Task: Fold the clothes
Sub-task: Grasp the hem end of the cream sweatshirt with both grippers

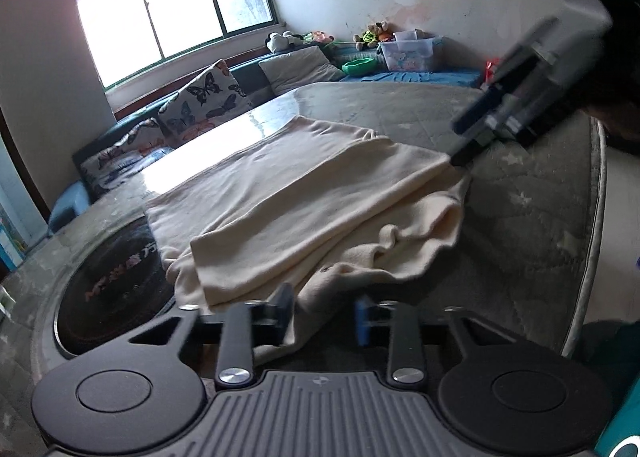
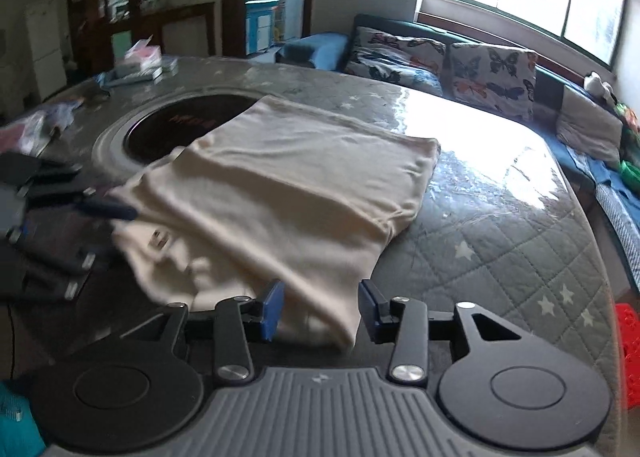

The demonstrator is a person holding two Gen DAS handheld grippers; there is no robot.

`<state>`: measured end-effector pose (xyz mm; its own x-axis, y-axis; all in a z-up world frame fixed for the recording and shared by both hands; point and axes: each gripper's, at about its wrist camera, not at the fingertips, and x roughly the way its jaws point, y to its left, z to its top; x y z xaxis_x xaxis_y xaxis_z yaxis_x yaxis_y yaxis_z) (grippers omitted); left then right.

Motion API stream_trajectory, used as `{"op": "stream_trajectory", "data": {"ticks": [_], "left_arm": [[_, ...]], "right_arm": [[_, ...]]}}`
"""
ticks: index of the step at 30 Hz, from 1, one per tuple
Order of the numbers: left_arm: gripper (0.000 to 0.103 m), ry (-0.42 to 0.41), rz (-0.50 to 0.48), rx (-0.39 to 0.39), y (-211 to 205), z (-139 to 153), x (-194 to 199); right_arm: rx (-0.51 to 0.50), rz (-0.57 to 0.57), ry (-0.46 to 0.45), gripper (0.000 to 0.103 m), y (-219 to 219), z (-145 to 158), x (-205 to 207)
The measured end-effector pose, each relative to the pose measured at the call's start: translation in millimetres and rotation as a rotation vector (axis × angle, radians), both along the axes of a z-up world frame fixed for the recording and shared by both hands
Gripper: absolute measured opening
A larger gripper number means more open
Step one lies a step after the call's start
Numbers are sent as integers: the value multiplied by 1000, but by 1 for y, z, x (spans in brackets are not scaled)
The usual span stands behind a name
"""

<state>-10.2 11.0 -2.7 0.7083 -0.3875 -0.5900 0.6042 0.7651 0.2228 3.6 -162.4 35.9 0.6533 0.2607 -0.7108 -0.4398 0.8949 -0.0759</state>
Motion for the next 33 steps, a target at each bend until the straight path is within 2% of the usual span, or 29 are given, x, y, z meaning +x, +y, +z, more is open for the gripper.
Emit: {"op": "stream_trajectory", "data": {"ticks": [2,4,11,15,18,20,23,24,26,33], "left_arm": [[13,13,7,-27,1,3,5],[10,19,21,-48,2,8,11],[10,23,42,-93,4,22,28],[10,30,41,-92,4,21,34],[10,43,38,-96,7,19,32],[16,45,37,-91,9,17,28],[22,28,39,-77,13,13,18],[23,26,36,-72,15,12,15],[35,19,36,-54,18,8,9],[34,-24,32,21,19,-6,-1]], "right_arm": [[-13,39,5,50,4,-2,-9],[-37,86,3,51,10,-5,-17],[-151,202,-114,51,40,-17,-25],[-154,207,-149,51,50,-20,-14],[-136,203,-122,44,54,-24,-1],[-128,203,-96,24,56,-27,5],[-110,191,-88,16,54,-25,7],[-104,183,-88,15,53,-23,8],[-90,172,-87,14,52,-20,9],[-71,146,-92,11,52,-13,11]]}}
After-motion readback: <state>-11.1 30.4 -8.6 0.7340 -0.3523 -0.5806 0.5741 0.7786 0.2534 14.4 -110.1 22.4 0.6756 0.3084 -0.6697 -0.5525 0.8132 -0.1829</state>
